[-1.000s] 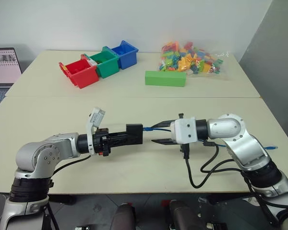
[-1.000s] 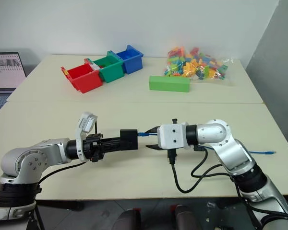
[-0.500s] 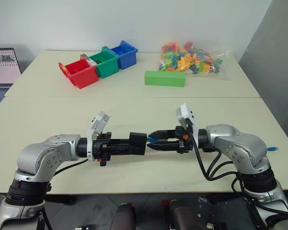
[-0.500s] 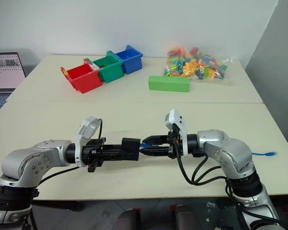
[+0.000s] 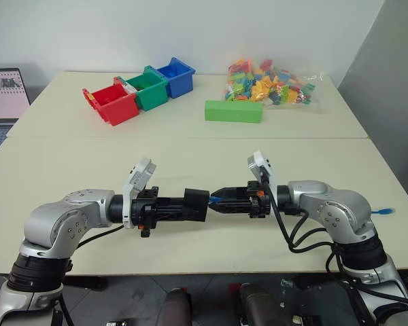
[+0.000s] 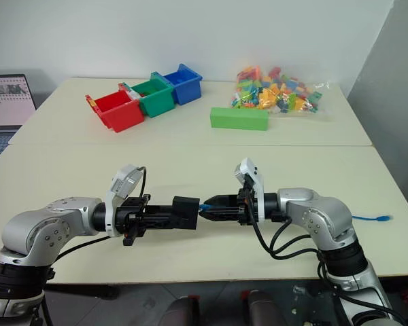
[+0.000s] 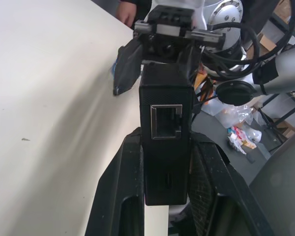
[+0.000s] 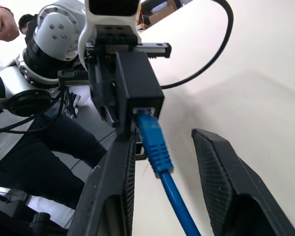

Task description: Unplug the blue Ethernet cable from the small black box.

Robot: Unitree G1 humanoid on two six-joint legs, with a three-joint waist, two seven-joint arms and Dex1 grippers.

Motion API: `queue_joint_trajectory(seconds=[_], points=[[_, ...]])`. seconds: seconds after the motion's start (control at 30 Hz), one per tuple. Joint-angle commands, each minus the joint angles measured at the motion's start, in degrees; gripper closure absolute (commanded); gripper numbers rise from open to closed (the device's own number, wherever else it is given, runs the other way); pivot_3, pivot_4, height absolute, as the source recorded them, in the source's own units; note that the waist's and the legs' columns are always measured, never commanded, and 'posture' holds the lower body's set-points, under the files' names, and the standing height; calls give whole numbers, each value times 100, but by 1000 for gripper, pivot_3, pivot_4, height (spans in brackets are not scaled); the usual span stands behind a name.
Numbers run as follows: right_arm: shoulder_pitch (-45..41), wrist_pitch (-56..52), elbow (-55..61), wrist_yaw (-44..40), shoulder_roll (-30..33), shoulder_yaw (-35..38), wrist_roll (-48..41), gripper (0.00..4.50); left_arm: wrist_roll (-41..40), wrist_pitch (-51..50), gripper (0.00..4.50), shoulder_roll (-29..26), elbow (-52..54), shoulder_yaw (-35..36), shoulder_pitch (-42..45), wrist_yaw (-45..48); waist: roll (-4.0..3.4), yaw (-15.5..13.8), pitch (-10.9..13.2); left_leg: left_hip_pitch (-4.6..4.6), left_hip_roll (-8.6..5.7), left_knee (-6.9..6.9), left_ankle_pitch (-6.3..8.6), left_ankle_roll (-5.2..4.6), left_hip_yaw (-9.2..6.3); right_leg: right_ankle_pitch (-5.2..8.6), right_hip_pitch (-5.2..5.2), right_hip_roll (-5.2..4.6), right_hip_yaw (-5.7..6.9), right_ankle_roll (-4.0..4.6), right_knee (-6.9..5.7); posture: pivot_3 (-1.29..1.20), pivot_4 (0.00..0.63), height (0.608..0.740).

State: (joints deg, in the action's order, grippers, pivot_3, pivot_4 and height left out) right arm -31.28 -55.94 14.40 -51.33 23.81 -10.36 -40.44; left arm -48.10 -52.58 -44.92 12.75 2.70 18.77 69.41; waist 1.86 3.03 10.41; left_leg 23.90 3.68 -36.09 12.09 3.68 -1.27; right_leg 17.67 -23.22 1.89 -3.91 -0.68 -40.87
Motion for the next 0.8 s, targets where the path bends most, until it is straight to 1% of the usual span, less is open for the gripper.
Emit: queue_joint_trajectory(seconds=[0.03, 0.43, 0.8], points=[[-195, -12, 81, -114, 32, 89, -155, 2628, -25, 102, 3707, -91, 160, 43, 43, 80, 0, 2, 0, 0, 0, 0, 0, 0, 0, 0, 0, 0, 0, 0, 0, 0, 150, 740], [-206, -386, 109, -165, 47, 276, -651, 2628, 11, 173, 3707, -131, 175, 24, -30, 114, 0, 6, 0, 0, 0, 0, 0, 0, 0, 0, 0, 0, 0, 0, 0, 0, 150, 740], [-191, -384, 1, -122, 52, 269, -647, 2628, -6, 165, 3707, -112, 199, 33, -62, 111, 0, 7, 0, 0, 0, 1, 0, 0, 1, 0, -1, 1, 0, -1, 1, 0, 150, 740]])
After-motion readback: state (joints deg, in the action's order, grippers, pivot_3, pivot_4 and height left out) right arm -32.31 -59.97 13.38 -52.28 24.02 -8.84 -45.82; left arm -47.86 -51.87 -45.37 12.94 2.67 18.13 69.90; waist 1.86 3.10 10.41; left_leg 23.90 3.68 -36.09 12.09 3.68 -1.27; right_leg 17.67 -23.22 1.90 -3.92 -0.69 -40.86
